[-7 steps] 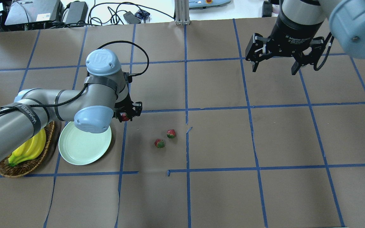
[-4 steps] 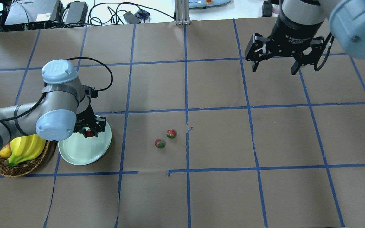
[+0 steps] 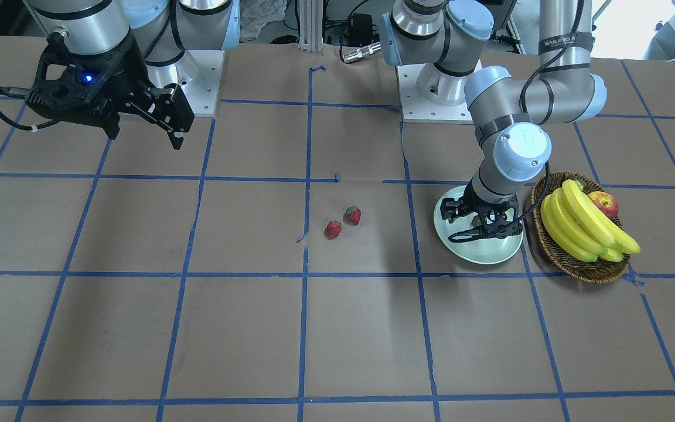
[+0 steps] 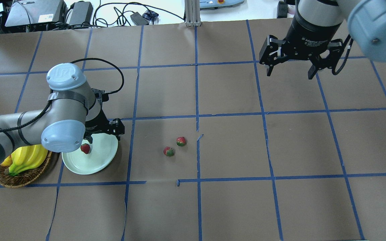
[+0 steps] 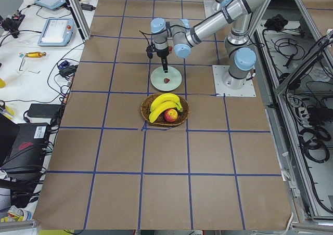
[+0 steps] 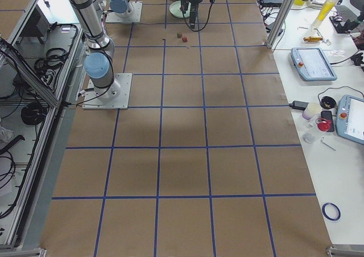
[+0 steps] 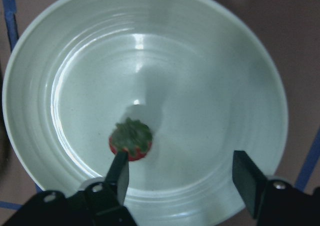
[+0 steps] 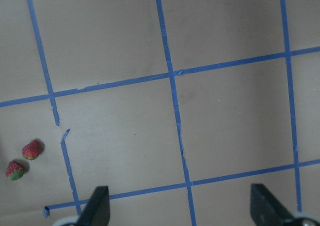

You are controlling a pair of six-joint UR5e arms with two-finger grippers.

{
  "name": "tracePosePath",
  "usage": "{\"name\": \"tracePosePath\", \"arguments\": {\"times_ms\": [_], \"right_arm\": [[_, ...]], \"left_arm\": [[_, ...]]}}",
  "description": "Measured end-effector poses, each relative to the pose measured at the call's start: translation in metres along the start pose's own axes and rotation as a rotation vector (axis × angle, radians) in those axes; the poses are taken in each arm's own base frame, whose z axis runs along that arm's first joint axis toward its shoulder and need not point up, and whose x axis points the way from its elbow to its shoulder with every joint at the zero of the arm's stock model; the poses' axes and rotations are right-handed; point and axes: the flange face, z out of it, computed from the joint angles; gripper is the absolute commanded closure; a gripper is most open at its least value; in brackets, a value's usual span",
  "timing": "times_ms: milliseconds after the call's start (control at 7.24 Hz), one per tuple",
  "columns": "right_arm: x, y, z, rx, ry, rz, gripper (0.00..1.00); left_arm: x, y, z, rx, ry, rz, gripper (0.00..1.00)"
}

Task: Collect all strawberries into plate
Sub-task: 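Carry the strawberry over the plate and open the left gripper, then reach back and grasp a second strawberry with the left gripper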

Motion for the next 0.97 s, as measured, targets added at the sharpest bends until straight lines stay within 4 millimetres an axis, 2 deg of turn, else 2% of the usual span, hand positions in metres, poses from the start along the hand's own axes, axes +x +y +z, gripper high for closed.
{"name": "tracePosePath", "arguments": {"times_ms": [138,276,414,552,691,967], "right_arm": [[0.0,0.0,0.0,0.0,0.0,0.0,0.0],[0.0,0.0,0.0,0.0,0.0,0.0,0.0],[0.0,0.0,0.0,0.0,-0.001,0.0,0.0],[0.0,0.0,0.0,-0.001,0.0,0.0,0.0],[0.0,0.0,0.001,-0.001,0.0,0.0,0.0],[0.0,0.0,0.001,-0.001,0.0,0.0,0.0]], "left_arm": [[0.051,0.008,-0.014,0.029,0.027,-0.034,0.03],[0.091,0.017,-0.017,0.028,0.058,-0.066,0.05],[0.121,0.028,-0.011,0.007,0.071,-0.07,0.07],[0.142,0.038,0.002,-0.02,0.067,-0.053,0.14],[0.153,0.044,0.019,-0.048,0.058,-0.039,0.22],[0.16,0.047,0.044,-0.066,0.051,-0.029,0.82]]}}
